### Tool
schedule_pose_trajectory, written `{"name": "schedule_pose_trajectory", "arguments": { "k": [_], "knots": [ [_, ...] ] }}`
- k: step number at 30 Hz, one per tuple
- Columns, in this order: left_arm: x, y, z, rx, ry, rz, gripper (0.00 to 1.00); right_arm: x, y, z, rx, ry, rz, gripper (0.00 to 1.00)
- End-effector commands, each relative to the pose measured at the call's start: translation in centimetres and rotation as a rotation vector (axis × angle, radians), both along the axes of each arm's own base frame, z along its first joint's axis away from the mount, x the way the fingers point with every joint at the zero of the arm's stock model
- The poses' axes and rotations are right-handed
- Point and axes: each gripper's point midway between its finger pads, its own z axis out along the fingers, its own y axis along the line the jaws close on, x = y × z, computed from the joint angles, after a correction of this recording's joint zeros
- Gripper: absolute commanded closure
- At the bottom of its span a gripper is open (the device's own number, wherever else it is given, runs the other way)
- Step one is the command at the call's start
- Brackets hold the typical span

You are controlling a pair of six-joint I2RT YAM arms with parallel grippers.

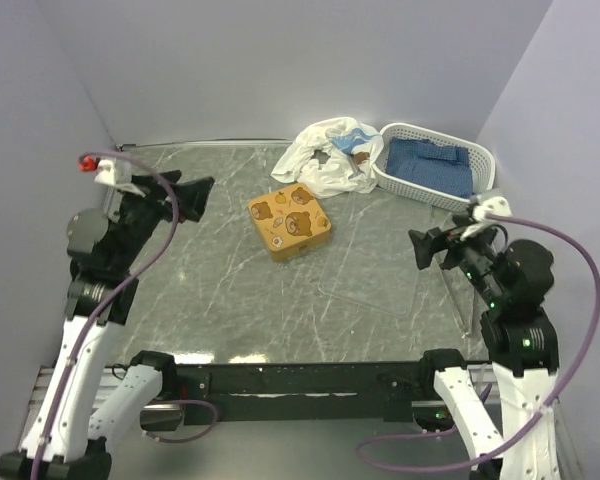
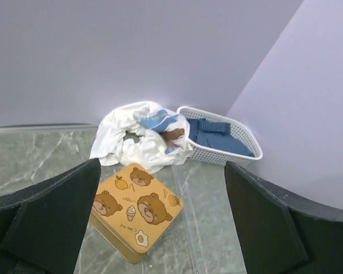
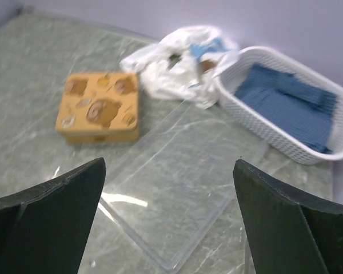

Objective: Pack the cookies

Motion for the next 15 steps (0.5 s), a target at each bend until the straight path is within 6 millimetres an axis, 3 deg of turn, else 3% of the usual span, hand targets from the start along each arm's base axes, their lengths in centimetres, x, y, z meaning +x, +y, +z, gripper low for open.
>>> {"name": "schedule_pose_trajectory", "arguments": {
  "k": [1, 6, 15],
  "knots": [
    [-1.2, 0.0, -5.5, 0.027, 0.151, -0.022, 0.03, -0.9, -3.1, 4.4, 0.182, -0.108, -0.230, 0.00],
    [-4.2, 0.1, -6.6, 0.043, 0.194, -0.046, 0.03, -2.8, -7.1, 6.8, 0.267, -0.185, -0.470, 0.00],
    [-5.6, 0.9, -7.5, 0.072, 0.203, -0.016, 0.03, -3.6, -9.4, 6.9, 0.260, -0.223, -0.594, 0.00]
  ]
}}
